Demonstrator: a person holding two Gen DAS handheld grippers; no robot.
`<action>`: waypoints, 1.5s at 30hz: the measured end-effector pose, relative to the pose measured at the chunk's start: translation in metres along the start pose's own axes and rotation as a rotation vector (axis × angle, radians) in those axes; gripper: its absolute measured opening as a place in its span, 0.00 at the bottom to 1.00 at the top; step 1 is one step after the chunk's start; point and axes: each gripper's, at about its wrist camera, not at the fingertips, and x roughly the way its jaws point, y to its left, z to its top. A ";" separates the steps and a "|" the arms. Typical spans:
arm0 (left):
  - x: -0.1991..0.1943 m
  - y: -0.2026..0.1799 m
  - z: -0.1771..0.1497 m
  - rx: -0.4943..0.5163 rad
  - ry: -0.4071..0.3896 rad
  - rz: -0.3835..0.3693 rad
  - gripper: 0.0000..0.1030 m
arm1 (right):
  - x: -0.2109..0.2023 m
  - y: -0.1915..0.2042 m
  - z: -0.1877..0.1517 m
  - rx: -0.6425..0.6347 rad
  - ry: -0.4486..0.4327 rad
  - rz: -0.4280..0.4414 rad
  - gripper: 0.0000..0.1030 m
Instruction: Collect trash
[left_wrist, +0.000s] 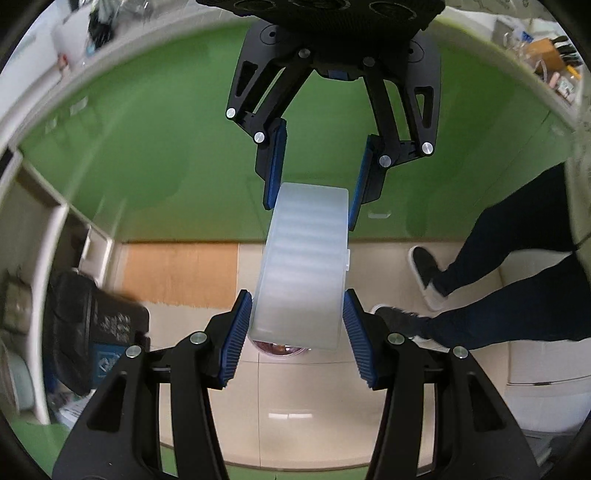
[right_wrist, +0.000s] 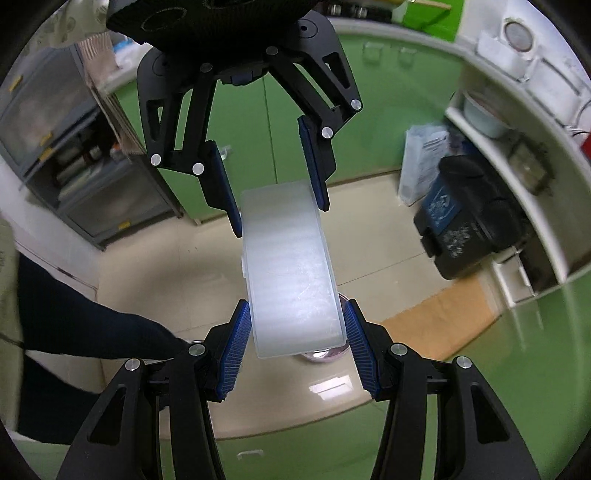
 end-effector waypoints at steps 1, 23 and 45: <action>0.016 0.005 -0.010 -0.007 0.000 -0.001 0.49 | 0.027 -0.008 -0.005 -0.006 0.007 0.005 0.50; 0.201 0.054 -0.113 -0.253 0.037 -0.013 0.97 | 0.190 -0.063 -0.084 0.172 0.013 -0.055 0.93; -0.017 0.040 -0.022 -0.920 -0.048 0.206 0.97 | -0.030 -0.041 -0.053 0.996 -0.140 -0.205 0.94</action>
